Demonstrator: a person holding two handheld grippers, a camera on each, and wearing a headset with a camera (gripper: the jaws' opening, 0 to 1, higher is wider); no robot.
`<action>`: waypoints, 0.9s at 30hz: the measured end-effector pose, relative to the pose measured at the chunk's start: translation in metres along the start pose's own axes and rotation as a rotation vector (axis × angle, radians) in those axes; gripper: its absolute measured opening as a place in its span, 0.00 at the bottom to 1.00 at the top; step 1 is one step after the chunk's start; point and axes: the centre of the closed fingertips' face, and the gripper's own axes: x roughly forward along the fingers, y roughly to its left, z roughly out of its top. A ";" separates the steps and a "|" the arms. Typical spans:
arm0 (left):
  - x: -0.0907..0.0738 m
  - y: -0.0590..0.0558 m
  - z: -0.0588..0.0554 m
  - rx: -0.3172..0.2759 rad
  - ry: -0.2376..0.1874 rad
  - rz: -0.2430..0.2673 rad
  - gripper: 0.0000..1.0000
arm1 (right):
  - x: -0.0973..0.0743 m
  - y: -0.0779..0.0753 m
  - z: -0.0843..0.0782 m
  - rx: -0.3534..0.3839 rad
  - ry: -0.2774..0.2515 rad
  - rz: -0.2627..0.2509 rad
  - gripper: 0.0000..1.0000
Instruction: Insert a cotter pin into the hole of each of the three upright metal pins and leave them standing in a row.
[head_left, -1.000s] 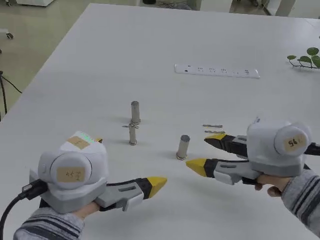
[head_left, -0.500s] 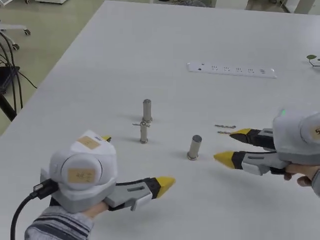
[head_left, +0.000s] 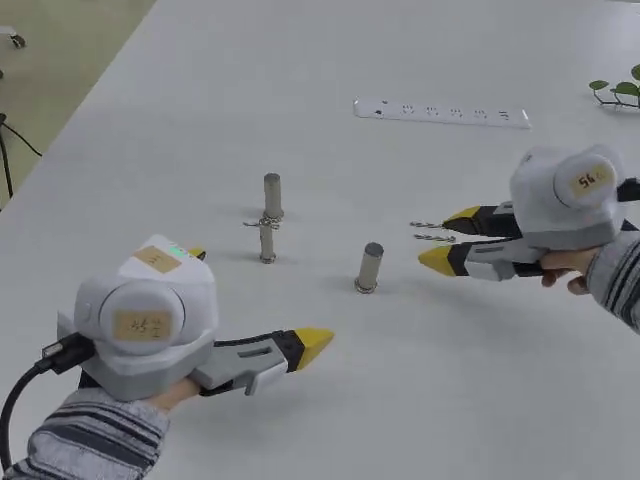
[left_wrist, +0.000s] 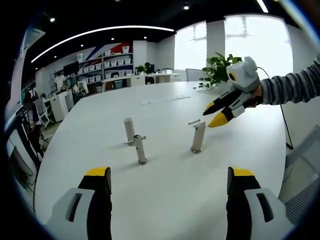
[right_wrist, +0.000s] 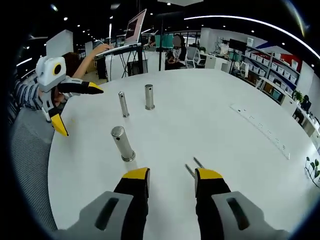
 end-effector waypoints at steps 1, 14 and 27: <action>0.000 0.000 0.000 -0.002 -0.003 -0.001 0.96 | 0.001 -0.001 0.001 -0.005 0.004 0.002 0.32; -0.001 0.001 0.003 -0.006 -0.015 -0.002 0.95 | 0.022 -0.031 0.004 -0.041 0.114 -0.015 0.26; -0.001 0.001 0.003 -0.012 -0.017 -0.005 0.94 | 0.019 -0.036 -0.019 -0.079 0.244 0.003 0.19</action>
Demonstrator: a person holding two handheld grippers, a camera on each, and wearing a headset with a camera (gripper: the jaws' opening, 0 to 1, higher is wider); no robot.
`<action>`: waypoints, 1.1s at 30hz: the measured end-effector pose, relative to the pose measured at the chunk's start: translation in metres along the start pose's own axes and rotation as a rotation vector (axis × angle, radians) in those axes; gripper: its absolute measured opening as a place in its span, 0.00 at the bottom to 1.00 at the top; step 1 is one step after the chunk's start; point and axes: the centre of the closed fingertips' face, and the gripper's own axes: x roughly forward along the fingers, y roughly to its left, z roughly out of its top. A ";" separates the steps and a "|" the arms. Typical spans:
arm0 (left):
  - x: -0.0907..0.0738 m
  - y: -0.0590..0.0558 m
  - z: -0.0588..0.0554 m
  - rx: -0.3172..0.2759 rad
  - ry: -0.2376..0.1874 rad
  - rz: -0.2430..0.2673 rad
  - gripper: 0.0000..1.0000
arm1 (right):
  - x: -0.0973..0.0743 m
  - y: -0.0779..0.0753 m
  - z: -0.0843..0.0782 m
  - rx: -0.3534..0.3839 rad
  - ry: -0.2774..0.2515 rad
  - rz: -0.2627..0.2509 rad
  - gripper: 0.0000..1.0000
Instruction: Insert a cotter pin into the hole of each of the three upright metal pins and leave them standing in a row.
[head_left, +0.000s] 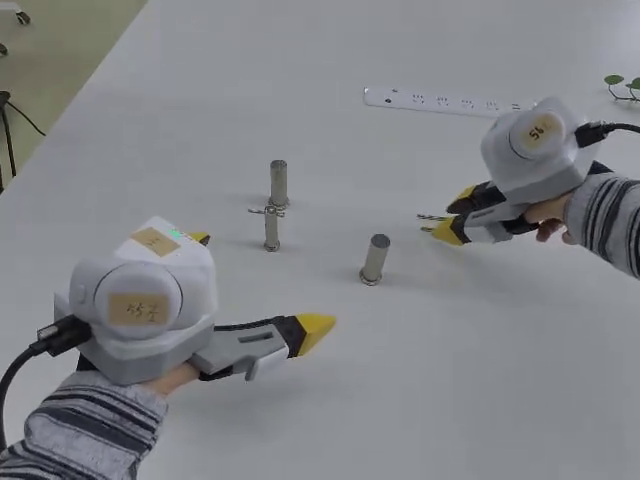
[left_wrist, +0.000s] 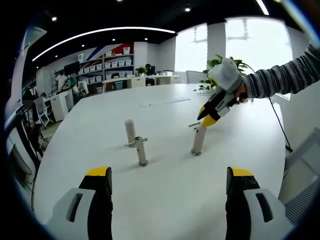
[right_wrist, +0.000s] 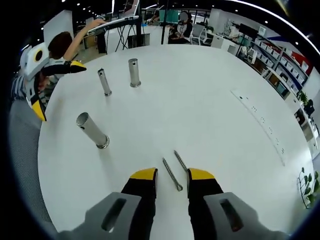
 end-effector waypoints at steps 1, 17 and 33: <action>0.000 0.000 0.000 0.001 0.000 -0.001 0.94 | 0.000 0.000 -0.002 -0.006 0.008 0.002 0.19; -0.001 -0.001 0.001 -0.002 -0.005 -0.007 0.93 | 0.004 -0.003 -0.015 0.014 0.089 0.036 0.11; 0.000 -0.003 0.002 0.000 -0.008 -0.020 0.91 | 0.006 0.004 -0.017 -0.027 0.127 0.062 0.00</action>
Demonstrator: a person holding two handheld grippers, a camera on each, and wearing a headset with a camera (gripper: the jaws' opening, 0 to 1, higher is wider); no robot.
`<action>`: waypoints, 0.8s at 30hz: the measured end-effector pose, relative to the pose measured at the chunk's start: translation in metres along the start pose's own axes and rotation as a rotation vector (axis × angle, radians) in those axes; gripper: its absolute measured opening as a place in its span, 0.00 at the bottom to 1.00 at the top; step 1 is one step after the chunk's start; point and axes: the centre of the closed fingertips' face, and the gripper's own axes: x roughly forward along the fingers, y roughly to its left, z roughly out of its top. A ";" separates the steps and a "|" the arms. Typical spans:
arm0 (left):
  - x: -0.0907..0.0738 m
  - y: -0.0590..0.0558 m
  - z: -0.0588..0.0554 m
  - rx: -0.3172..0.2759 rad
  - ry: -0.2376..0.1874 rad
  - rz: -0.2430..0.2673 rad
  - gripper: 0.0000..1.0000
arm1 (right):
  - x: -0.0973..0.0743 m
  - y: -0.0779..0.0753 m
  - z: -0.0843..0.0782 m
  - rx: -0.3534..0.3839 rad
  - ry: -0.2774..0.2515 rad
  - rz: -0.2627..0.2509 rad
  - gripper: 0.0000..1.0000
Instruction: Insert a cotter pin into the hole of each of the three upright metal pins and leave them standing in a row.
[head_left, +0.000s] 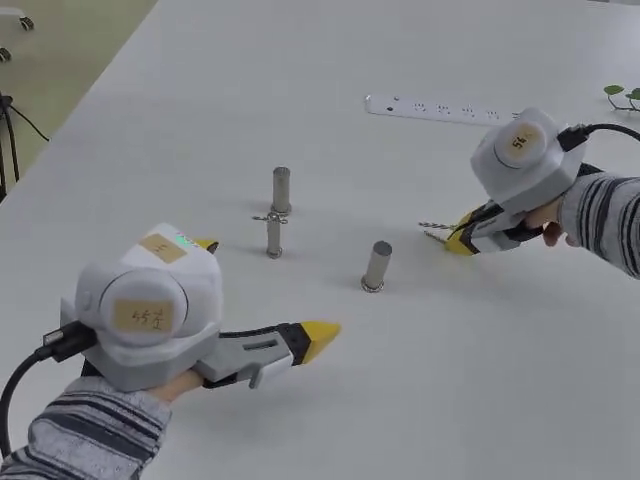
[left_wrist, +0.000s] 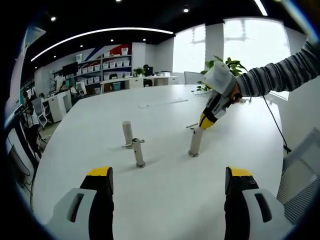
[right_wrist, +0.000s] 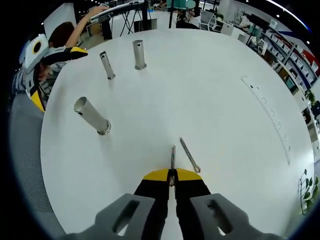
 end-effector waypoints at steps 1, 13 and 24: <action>0.000 0.000 0.000 0.000 0.000 0.000 0.91 | 0.000 0.000 0.000 -0.002 -0.001 -0.001 0.00; -0.001 -0.001 0.004 -0.002 -0.009 -0.001 0.90 | -0.012 0.004 0.000 -0.075 -0.062 -0.062 0.00; -0.002 -0.011 0.013 -0.001 -0.020 -0.043 0.78 | -0.037 0.011 0.020 -0.183 -0.157 -0.154 0.00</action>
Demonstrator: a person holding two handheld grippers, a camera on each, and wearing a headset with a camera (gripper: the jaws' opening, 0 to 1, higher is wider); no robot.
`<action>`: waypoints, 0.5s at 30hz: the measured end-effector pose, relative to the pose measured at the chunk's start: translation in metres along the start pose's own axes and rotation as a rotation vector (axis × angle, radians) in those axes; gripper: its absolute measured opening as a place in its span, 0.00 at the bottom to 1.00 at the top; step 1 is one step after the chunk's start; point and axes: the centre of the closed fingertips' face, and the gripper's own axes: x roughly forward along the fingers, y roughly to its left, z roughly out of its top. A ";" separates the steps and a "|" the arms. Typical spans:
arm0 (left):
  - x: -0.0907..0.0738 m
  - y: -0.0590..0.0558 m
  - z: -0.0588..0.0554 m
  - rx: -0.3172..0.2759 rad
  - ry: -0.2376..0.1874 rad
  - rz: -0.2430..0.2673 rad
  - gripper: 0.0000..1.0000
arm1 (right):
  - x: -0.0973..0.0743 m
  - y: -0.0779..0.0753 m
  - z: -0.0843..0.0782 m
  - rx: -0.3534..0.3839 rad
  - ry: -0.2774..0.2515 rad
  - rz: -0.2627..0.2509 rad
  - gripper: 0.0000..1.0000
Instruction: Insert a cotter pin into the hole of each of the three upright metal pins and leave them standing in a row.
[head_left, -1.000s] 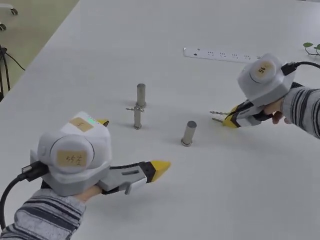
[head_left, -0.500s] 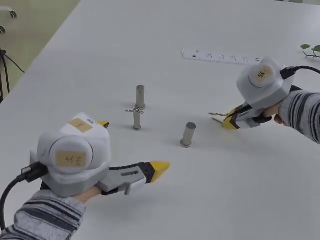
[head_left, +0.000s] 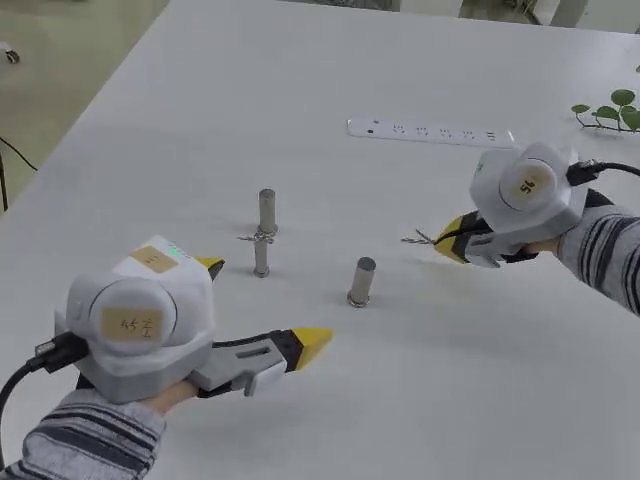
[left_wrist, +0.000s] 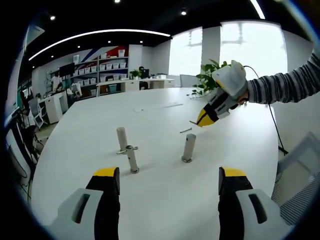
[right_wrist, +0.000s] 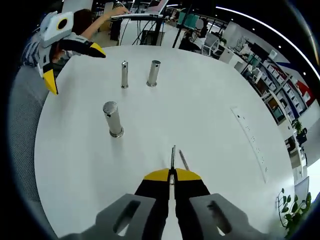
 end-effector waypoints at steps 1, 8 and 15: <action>0.000 -0.001 0.002 -0.001 -0.002 -0.003 0.78 | -0.003 0.003 0.003 -0.016 -0.004 -0.003 0.00; -0.002 -0.010 0.011 -0.002 -0.024 -0.040 0.67 | -0.023 0.019 0.024 -0.092 -0.053 -0.027 0.00; -0.002 -0.018 0.019 0.009 -0.038 -0.073 0.58 | -0.040 0.033 0.046 -0.139 -0.115 -0.039 0.00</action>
